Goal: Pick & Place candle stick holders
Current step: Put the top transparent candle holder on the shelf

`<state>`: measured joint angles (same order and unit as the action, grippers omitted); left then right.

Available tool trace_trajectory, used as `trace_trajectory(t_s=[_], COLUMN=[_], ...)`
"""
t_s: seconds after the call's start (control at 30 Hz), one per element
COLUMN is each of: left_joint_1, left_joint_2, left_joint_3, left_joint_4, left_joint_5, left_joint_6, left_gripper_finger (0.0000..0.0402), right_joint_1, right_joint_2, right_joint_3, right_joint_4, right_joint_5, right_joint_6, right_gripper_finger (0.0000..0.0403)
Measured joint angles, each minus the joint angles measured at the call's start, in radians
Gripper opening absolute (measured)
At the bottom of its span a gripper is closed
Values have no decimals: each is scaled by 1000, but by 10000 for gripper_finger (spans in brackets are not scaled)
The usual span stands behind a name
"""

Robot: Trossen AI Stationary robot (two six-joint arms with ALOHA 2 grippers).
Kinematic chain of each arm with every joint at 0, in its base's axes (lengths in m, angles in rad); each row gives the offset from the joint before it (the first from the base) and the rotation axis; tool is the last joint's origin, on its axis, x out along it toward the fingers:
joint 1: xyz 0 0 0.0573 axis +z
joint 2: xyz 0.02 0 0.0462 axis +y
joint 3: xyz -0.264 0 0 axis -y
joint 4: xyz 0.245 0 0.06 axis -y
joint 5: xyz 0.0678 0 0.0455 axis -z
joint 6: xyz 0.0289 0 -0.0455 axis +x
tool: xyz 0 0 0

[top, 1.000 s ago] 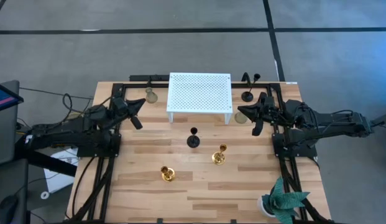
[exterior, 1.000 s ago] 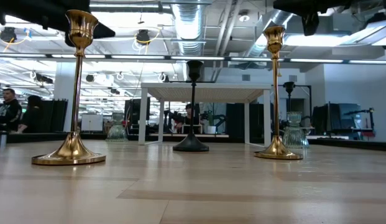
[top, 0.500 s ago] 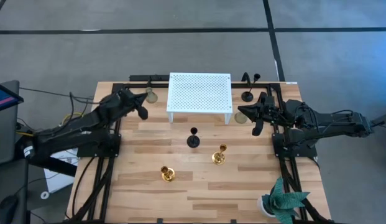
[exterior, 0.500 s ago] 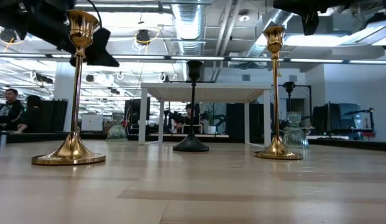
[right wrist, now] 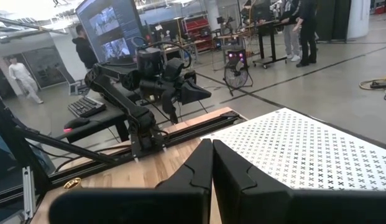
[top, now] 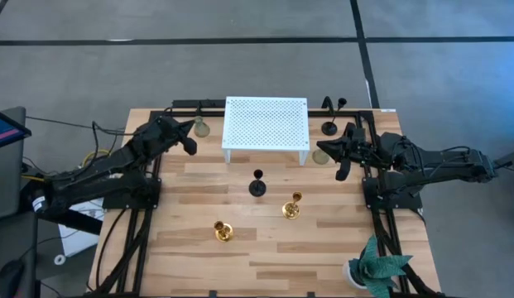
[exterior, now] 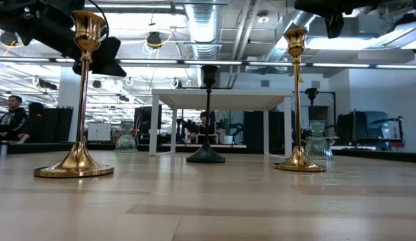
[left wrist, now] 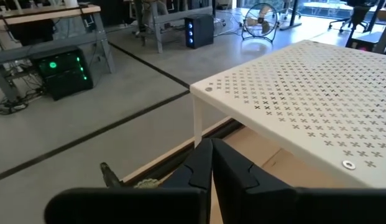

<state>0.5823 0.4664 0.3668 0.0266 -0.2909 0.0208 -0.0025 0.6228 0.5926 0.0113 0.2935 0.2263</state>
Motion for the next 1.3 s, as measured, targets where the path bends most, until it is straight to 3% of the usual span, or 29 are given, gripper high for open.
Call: trace_trajectory(t_s=[0.37,0.47,0.67,0.87,1.0,1.1,1.3], left_joint_1=[58,104,259,451,522,530,506], left_joint_2=[81,99,123,141,158,170,171], left_joint_3=[0,0,0,0,-7,-23,-70], left_joint_4=[-4,-4,-9,-52,-71,-70,-71], left_joint_5=[10,96,370,527,656,708,710], left_joint_6=[-3,-3,-36,-37,-37,-37,-34], left_gripper_finger=[5,6,5,7,7,7,4], right_joint_1=[0,0,0,0,0,0,0], right_joint_2=[0,0,0,0,0,0,0], right_joint_3=[0,0,0,0,0,0,0], right_joint_4=[0,0,0,0,0,-1,-3], right_joint_5=[0,0,0,0,0,0,0], right_joint_6=[2,8,10,10,10,10,10], right_gripper_finger=[0,0,0,0,0,0,0])
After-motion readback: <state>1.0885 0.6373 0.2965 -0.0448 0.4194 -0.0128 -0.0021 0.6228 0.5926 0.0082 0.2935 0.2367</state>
